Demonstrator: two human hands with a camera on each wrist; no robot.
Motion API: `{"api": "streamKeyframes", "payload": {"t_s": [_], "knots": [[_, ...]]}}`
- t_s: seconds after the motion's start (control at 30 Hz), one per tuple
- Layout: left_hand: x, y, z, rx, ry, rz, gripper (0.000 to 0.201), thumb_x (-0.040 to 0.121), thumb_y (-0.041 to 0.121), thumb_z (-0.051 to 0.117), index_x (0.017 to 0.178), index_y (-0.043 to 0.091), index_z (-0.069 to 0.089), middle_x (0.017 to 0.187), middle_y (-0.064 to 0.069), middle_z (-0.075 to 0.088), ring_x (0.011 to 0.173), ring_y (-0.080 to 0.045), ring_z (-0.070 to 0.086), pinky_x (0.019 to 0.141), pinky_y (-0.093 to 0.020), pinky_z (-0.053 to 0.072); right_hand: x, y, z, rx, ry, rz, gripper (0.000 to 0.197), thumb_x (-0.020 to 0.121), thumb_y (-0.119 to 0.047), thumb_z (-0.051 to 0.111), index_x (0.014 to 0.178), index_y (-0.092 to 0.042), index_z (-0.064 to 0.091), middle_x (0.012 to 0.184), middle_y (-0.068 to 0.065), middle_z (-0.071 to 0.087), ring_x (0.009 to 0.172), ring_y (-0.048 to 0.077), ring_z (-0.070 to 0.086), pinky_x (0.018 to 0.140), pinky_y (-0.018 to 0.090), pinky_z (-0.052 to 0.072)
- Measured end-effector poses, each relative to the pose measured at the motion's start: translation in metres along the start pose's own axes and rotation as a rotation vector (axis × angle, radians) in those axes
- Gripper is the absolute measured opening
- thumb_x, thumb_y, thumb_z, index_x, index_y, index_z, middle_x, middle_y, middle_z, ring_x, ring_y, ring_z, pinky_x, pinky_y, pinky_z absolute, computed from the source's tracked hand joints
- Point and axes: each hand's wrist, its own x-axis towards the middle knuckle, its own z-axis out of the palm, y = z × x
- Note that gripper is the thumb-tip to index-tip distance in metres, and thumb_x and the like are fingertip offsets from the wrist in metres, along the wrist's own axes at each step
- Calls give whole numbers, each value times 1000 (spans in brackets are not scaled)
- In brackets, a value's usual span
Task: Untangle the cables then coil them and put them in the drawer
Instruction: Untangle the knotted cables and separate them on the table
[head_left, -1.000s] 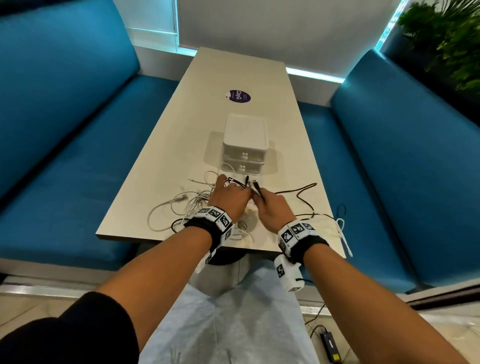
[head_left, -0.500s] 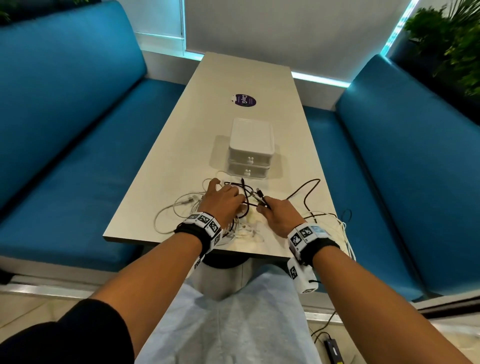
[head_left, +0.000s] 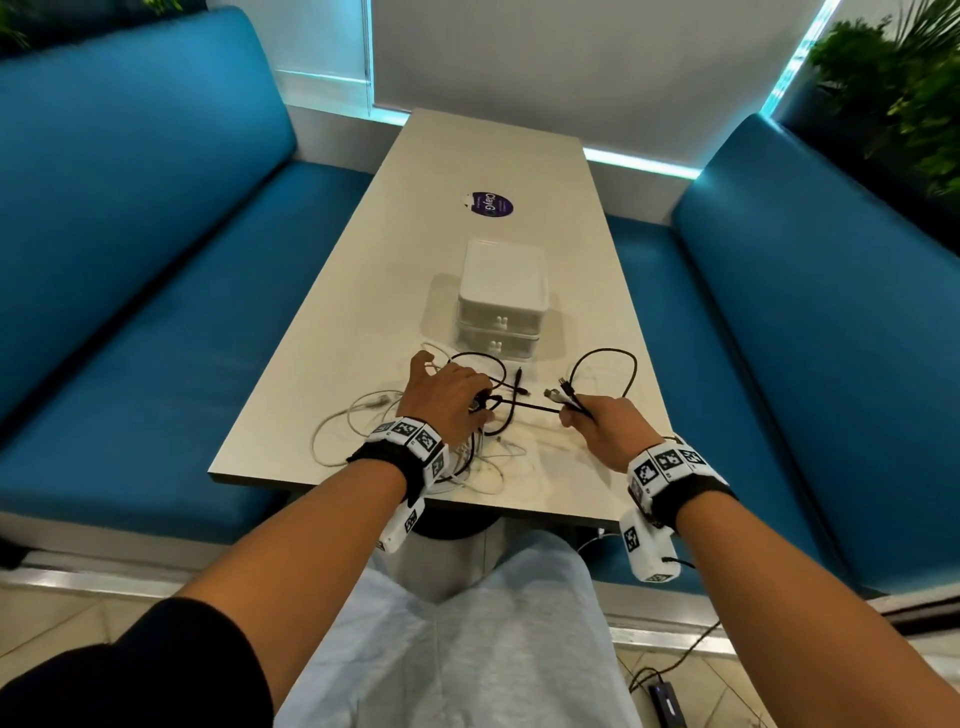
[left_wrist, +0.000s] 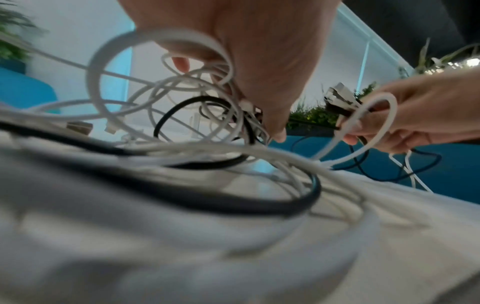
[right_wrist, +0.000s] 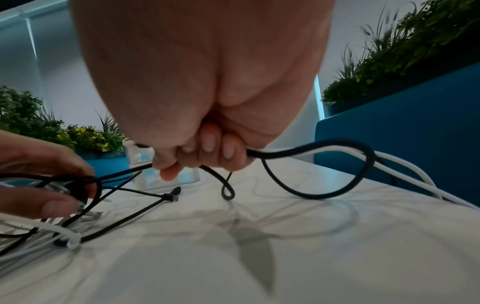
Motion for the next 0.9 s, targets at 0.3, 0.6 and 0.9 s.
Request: {"api": "streamKeyframes", "payload": {"t_s": [0.3, 0.6, 0.9], "knots": [[0, -21, -14, -353, 56, -119, 81, 71, 57, 74, 139, 31, 36, 146, 9, 35, 128, -15, 39, 112, -39, 14, 4, -12, 1, 62, 88, -2, 22, 100, -30, 50, 111, -18, 65, 91, 13, 67, 80, 30, 60, 72, 37, 47], [0, -40, -28, -75, 42, -181, 32, 90, 29, 59, 121, 27, 53, 123, 2, 53, 117, -22, 47, 102, -42, 24, 6, -8, 2, 72, 158, 27, 21, 100, -28, 50, 108, -16, 64, 93, 14, 67, 76, 30, 58, 64, 33, 42], [0, 32, -33, -196, 169, 177, 74, 74, 23, 64, 142, 15, 35, 145, -6, 39, 134, -25, 34, 115, -40, 24, 6, -23, 9, 146, 195, -90, 32, 101, -31, 49, 131, -26, 59, 93, 10, 70, 84, 30, 62, 73, 35, 47]]}}
